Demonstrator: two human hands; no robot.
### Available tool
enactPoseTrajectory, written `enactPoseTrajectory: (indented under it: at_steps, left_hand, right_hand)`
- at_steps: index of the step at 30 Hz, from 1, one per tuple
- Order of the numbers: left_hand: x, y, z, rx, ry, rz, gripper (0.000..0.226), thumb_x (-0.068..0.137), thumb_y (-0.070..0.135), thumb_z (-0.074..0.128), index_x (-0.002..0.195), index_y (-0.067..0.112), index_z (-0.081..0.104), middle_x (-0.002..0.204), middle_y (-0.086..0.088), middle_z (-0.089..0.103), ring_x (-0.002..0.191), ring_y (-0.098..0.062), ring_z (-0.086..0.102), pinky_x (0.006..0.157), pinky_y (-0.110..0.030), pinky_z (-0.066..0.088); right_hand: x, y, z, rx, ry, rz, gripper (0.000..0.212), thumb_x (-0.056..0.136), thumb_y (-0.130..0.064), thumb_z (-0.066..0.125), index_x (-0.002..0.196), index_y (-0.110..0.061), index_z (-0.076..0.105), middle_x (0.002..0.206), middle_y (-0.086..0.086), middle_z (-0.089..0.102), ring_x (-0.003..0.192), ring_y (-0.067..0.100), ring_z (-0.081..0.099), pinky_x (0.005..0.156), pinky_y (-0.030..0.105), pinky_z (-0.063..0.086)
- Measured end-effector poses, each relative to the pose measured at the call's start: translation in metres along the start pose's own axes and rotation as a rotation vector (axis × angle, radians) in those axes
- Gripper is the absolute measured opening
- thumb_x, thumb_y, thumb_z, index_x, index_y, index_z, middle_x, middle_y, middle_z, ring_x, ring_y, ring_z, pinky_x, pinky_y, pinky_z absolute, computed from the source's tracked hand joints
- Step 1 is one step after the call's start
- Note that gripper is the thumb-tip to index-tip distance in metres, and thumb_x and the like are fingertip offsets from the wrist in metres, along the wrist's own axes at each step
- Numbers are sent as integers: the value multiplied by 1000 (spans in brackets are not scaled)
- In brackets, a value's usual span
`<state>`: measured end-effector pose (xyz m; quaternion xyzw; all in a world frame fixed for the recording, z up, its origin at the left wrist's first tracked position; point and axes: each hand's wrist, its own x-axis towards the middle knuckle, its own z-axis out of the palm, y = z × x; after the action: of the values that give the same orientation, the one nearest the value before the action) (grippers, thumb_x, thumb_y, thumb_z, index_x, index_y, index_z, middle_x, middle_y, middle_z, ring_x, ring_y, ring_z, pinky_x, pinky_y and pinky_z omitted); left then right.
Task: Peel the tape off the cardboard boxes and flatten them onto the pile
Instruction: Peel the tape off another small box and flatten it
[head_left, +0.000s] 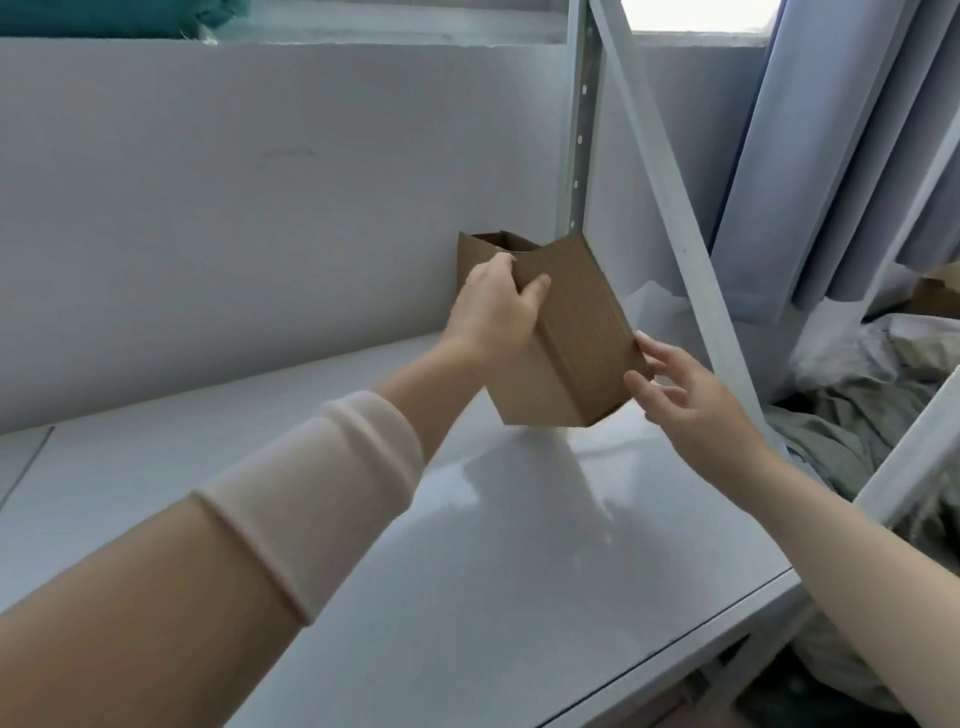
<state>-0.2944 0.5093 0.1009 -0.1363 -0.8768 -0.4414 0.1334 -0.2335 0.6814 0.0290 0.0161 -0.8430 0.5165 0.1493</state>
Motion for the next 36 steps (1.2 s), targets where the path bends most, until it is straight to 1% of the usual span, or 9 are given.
enactPoseTrajectory:
  at_steps: [4,9,12,14,18,22,27,31,36]
  left_hand:
    - [-40,2,-59,-251,121,-100,23,98,30,41,103,11,53,101,-10,60,96,-26,59,96,-46,45]
    - [-103,-7,-134,-384,435,-223,25,100,29,37,77,24,48,76,7,49,68,-6,45,63,-16,38]
    - [-147,-19,-185,-400,633,-260,29,100,27,35,72,23,44,67,7,39,58,-4,37,45,-5,34]
    - [-177,-29,-221,-406,748,-281,33,100,26,35,68,21,39,61,7,31,49,-3,32,40,-9,29]
    - [-232,-52,-287,-395,917,-317,34,99,26,36,65,23,36,59,7,27,49,-7,29,52,-22,29]
    - [-280,-77,-339,-342,1022,-357,33,98,28,36,65,23,36,58,6,29,52,-11,28,60,-29,28]
    - [-329,-117,-392,-278,1122,-425,31,98,27,35,68,21,39,64,6,34,59,-12,33,71,-33,31]
    - [-362,-157,-422,-204,1162,-534,33,98,29,34,66,21,38,64,5,39,62,-14,38,77,-36,33]
    - [-388,-199,-442,-223,1149,-658,30,99,28,31,73,19,43,71,3,44,70,-16,41,76,-34,35]
  right_hand:
    - [-36,-52,12,87,-69,-180,43,87,-31,55,127,-43,45,112,-13,59,102,14,62,92,35,51]
    - [-89,-129,60,53,-126,-417,36,75,-34,59,111,-33,57,106,-21,58,92,-2,62,78,6,49]
    - [-120,-168,103,121,-152,-504,28,72,-33,62,99,-25,66,103,-14,62,89,0,63,72,7,50]
    - [-140,-191,135,179,-174,-517,21,73,-28,66,91,-18,71,101,-8,65,87,3,64,70,9,51]
    - [-176,-236,195,249,-278,-512,9,74,-13,73,81,-19,70,98,-9,65,84,2,64,68,11,52]
    - [-205,-275,248,207,-376,-533,14,77,-16,71,71,-27,64,93,-12,62,78,-4,61,65,5,46]
    - [-234,-305,317,30,-446,-635,8,83,-21,64,80,-14,66,89,-11,47,69,-1,51,69,1,38]
    - [-258,-317,366,-54,-503,-753,12,87,-18,60,86,-8,65,93,-3,45,75,10,45,71,10,33]
    - [-278,-323,404,11,-602,-798,7,88,-9,57,83,-5,59,94,0,46,66,-1,41,72,1,34]
